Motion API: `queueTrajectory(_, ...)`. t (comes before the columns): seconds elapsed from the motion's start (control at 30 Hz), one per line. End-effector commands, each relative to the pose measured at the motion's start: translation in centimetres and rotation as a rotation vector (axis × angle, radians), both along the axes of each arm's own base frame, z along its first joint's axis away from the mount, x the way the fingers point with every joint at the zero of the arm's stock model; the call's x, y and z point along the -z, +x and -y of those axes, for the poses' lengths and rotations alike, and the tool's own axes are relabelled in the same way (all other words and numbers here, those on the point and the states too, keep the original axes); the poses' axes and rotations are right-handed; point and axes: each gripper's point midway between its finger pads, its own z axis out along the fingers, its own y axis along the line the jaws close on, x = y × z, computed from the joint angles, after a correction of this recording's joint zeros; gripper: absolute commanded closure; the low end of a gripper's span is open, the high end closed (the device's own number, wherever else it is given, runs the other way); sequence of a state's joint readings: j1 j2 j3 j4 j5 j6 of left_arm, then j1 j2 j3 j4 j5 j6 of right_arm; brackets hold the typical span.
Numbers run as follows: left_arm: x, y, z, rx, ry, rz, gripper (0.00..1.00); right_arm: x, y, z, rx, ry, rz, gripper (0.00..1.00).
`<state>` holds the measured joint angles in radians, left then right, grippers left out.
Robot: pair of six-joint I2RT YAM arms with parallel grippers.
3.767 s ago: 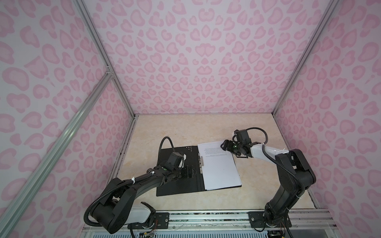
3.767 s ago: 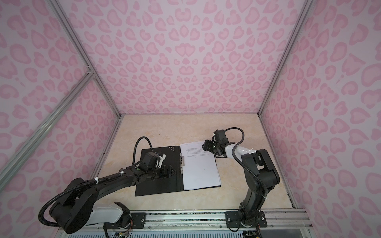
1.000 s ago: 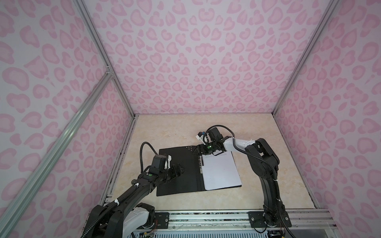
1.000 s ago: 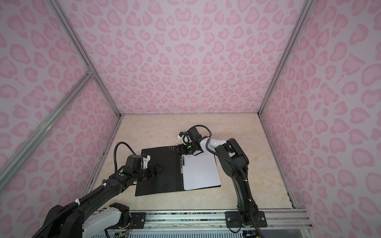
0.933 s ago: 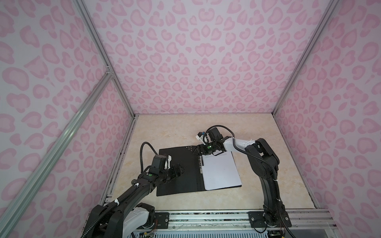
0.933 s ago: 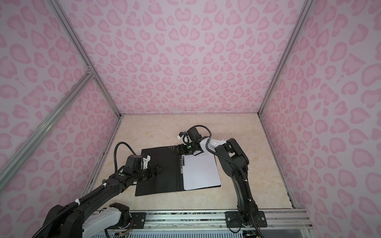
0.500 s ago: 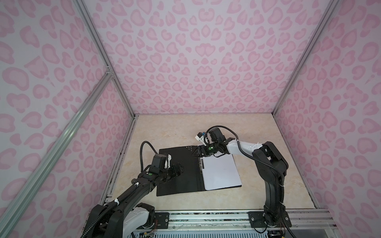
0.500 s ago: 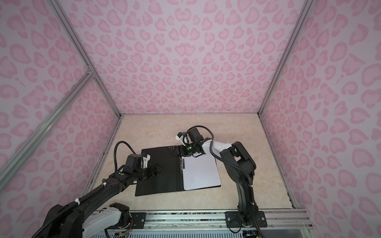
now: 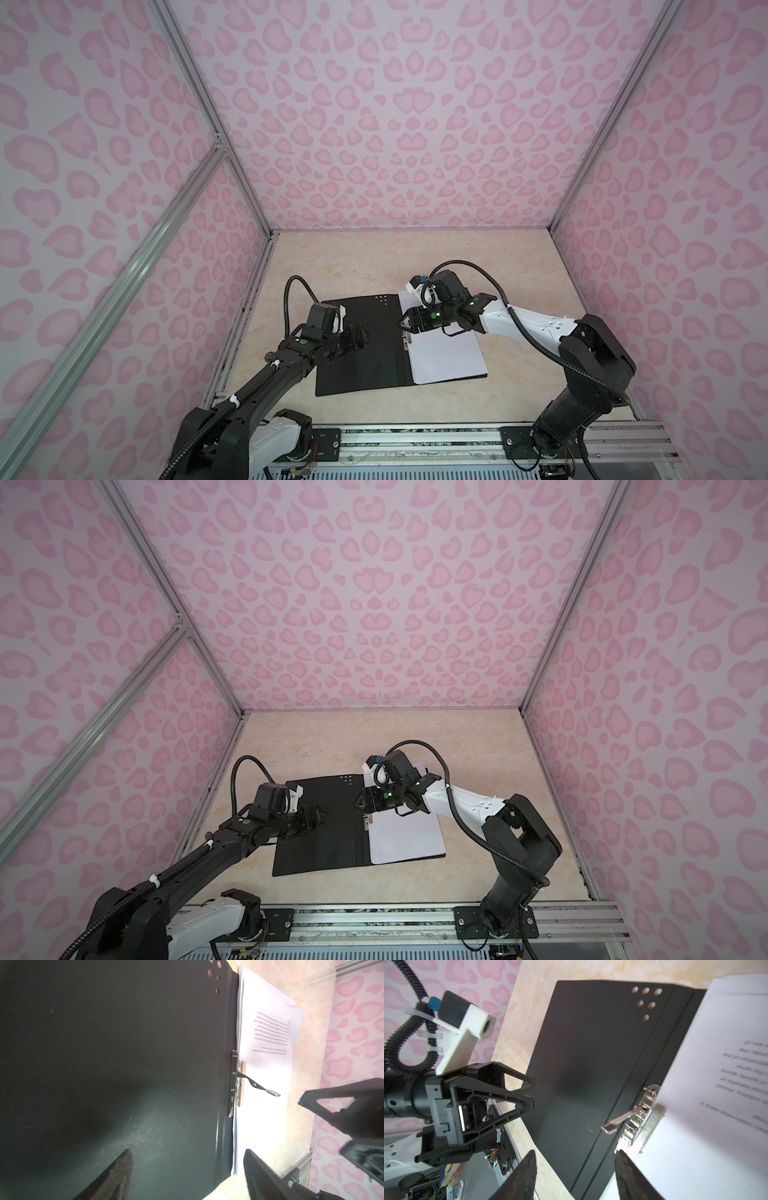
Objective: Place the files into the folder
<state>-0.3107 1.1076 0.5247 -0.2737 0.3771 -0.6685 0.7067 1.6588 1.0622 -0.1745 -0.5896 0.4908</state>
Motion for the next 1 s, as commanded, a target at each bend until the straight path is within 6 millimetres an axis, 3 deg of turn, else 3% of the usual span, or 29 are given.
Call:
queueTrajectory(0.0,-0.5,0.2,-0.1,0.001,0.010,0.019,0.16,0.0,0.6,1.5,0.102,-0.063,-0.002,0.50)
queueTrajectory(0.1,-0.4,0.1,-0.3,0.002,0.024,0.016,0.16,-0.5,1.5,3.6,0.249,-0.115,0.001,0.64)
queueTrajectory(0.2,-0.2,0.2,-0.4,-0.004,0.038,0.017,0.16,-1.0,2.0,5.0,0.411,-0.094,-0.023,0.63)
queueTrajectory(0.23,-0.3,0.3,-0.4,-0.006,0.041,0.017,0.16,-1.1,2.1,5.3,0.456,-0.085,-0.040,0.59)
queueTrajectory(0.27,-0.3,0.4,-0.4,-0.006,0.044,0.018,0.17,-1.3,2.2,5.3,0.483,-0.066,-0.057,0.48)
queueTrajectory(0.37,-0.5,0.8,-0.2,-0.009,0.040,0.026,0.17,-2.2,2.1,5.0,0.530,0.014,-0.052,0.07)
queueTrajectory(0.4,-0.6,1.0,0.0,-0.009,0.036,0.033,0.17,-2.2,2.1,5.1,0.540,0.019,-0.040,0.03)
queueTrajectory(0.67,-1.3,1.7,1.3,0.015,0.040,0.055,0.17,-4.2,3.0,6.2,0.649,0.098,0.078,0.02)
queueTrajectory(0.8,-1.1,1.4,-1.9,-0.081,0.169,0.066,0.16,-4.4,2.4,5.5,0.548,0.189,0.066,0.02)
queueTrajectory(0.9,-1.8,1.3,-6.0,-0.260,0.254,0.084,0.10,-3.5,2.5,6.3,0.569,0.083,0.076,0.02)
queueTrajectory(0.97,-1.7,1.1,-7.6,-0.332,0.252,0.072,0.07,-3.2,2.5,5.9,0.551,0.044,0.077,0.02)
